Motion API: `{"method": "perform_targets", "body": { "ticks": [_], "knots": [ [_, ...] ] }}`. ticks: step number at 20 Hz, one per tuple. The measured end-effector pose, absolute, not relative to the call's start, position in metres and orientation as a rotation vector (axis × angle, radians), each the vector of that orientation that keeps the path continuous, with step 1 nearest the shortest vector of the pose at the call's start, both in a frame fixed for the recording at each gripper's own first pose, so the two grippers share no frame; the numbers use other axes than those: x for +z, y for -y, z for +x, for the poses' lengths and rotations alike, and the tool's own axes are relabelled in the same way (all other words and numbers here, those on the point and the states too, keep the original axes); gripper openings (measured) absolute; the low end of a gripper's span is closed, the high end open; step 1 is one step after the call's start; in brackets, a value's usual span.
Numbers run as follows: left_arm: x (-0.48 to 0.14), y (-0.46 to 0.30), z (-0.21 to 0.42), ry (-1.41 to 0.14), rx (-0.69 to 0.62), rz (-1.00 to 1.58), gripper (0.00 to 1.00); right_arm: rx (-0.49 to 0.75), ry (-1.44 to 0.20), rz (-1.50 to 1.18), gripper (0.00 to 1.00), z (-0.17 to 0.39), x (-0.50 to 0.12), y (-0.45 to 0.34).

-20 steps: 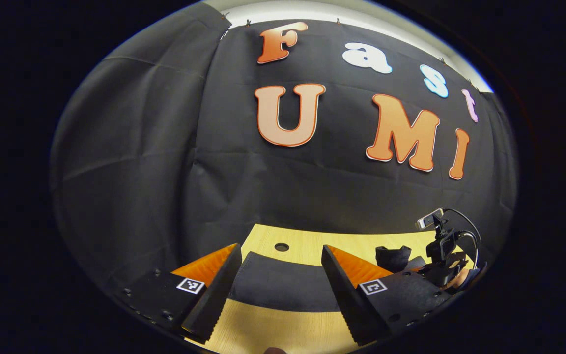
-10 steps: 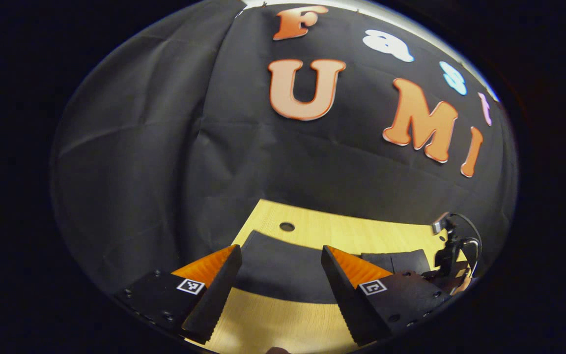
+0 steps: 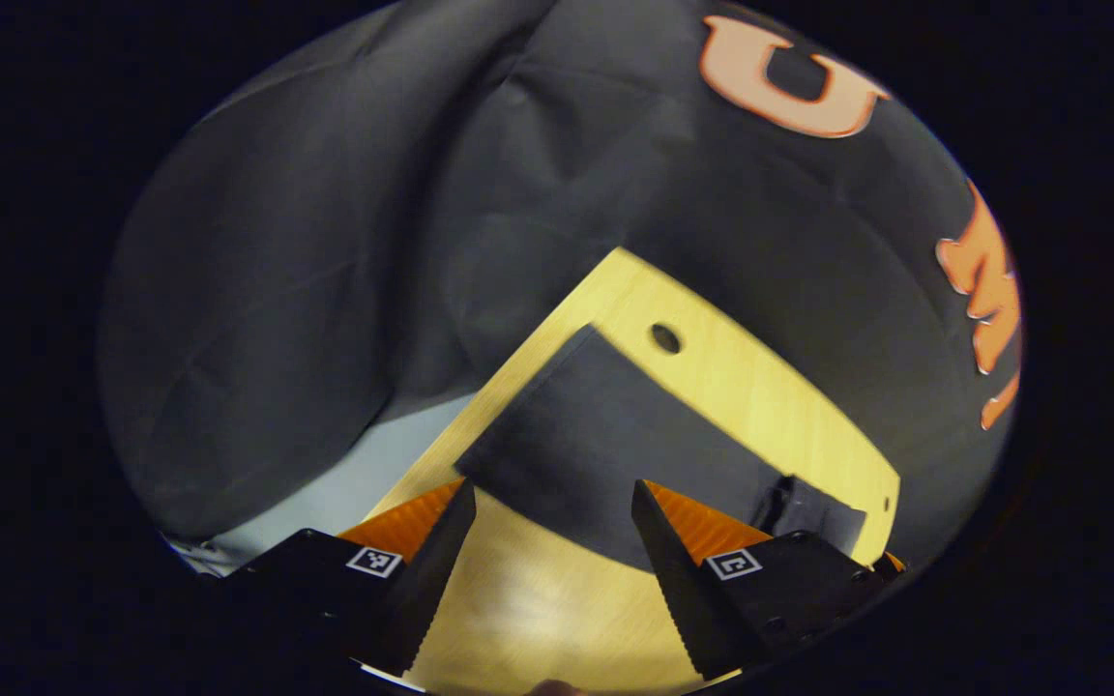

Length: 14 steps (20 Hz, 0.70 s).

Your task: Grasp the waist and the cuffs of the jeans and fold them to make the two legs overlap; first hold the waist and fold one-third of the jeans toward the cuffs, then hold the cuffs and fold the remaining one-third in the same direction to finish folding.

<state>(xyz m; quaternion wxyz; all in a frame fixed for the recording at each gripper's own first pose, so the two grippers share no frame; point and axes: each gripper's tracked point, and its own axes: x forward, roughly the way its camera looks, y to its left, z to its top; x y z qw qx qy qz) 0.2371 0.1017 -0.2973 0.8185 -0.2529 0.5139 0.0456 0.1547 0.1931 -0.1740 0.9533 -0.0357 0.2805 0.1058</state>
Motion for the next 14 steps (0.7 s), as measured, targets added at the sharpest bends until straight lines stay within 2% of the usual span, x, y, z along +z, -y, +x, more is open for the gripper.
{"method": "perform_targets", "body": {
  "ticks": [4, 10, 14],
  "knots": [
    [-0.343, -0.083, 0.245, -1.265, 0.142, -0.738, 0.98, 0.111, -0.539, -0.047, 0.95, 0.138, -0.156, -0.147],
    [-0.379, -0.102, 0.261, -1.366, 0.227, -0.709, 0.99, -0.028, -0.509, -0.024, 0.95, 0.107, -0.14, -0.099],
    [-0.389, -0.104, 0.253, -1.439, 0.292, -0.654, 0.98, -0.073, -0.514, -0.004, 0.95, 0.097, -0.139, -0.091]
  ]
}}
